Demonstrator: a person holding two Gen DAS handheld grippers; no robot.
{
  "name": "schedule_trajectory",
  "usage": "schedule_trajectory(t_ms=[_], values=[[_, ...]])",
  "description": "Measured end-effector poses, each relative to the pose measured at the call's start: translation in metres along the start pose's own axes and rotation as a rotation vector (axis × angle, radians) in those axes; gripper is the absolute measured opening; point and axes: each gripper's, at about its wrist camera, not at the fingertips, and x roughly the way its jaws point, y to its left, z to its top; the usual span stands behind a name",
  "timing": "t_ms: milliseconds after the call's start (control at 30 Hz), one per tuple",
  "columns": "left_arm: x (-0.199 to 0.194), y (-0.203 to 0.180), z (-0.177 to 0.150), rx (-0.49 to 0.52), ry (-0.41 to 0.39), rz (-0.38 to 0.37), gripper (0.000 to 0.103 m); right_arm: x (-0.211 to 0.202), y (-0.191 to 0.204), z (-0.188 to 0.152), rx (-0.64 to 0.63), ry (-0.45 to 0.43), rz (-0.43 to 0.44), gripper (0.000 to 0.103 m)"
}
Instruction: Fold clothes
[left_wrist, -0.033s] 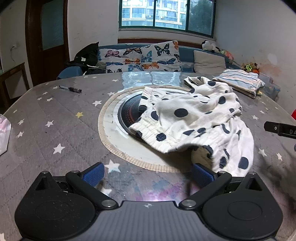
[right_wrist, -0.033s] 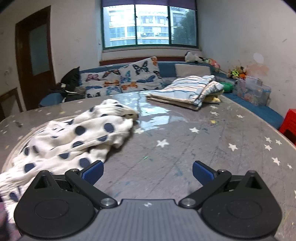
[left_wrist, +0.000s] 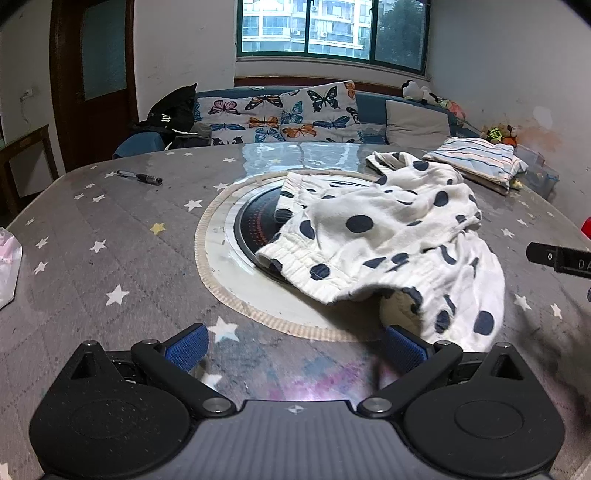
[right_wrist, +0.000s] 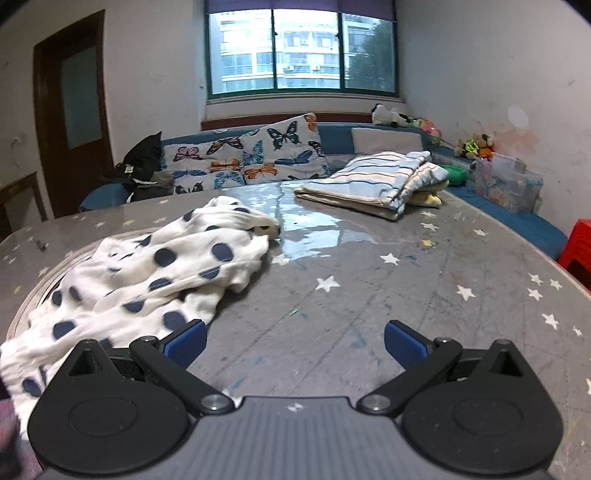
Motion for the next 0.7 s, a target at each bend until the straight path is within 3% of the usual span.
schedule_trajectory(t_ms=[133,267,400,700], values=[[0.003,-0.001,-0.003,0.002,0.004,0.011,0.103,-0.013,-0.009,-0.005,-0.044,0.01,-0.028,0.103],[0.004,-0.002,-0.006,0.006,-0.001,0.008,0.103,-0.018,0.024,-0.012,-0.162,0.024,-0.081,0.103],[0.005,-0.002,-0.008,0.002,0.001,0.003,0.103,-0.051,0.033,-0.025,-0.159,-0.024,-0.055,0.103],[-0.002,0.002,-0.009,0.003,0.003,-0.016,0.103,-0.062,0.037,-0.025,-0.176,-0.041,-0.031,0.103]])
